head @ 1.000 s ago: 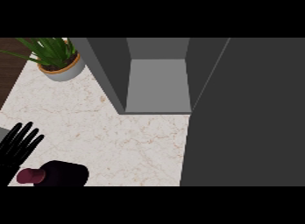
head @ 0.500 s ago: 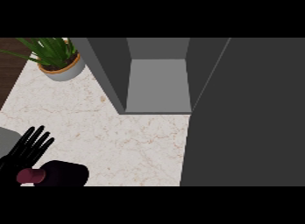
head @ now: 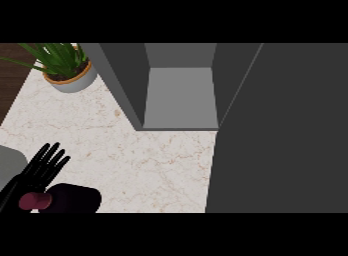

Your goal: Pick up the wine, place it into the cabinet and close the cabinet

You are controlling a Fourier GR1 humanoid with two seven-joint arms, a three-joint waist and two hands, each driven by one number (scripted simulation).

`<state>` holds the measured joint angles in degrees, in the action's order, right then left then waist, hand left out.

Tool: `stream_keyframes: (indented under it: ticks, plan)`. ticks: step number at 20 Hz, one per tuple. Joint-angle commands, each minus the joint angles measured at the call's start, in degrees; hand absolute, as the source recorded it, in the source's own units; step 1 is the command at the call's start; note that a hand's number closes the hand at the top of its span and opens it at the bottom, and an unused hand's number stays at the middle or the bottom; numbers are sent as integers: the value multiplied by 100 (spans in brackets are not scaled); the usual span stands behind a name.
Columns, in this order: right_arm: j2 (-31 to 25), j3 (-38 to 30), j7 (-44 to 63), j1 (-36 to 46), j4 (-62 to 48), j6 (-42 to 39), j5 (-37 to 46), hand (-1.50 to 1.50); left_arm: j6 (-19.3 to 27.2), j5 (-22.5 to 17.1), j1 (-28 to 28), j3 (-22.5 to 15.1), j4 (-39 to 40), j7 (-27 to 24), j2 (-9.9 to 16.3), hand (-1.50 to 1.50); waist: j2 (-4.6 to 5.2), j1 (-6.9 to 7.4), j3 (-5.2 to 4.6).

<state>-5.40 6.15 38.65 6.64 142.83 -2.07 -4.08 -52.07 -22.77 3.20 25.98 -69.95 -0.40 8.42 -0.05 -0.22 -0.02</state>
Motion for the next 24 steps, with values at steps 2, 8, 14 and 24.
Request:
stream_keyframes:
  ticks: [2,8,14,24]
  plan:
    - [-40,-116,195,-471,881,-135,-499,-150,-119,780,-60,-58,549,-885,-19,-150,0,-24,0]
    - [158,86,-238,-740,663,-167,-243,-150,-149,895,178,-193,732,-1180,-15,-150,-1,0,2]
    - [-49,-128,-76,-647,869,-268,-517,-150,-166,1046,-457,-264,1622,-1494,161,-150,3,-46,0]
    - [98,210,294,-112,582,-11,-37,-150,-465,622,-359,-467,1790,-1505,73,150,-1,-1,-2]
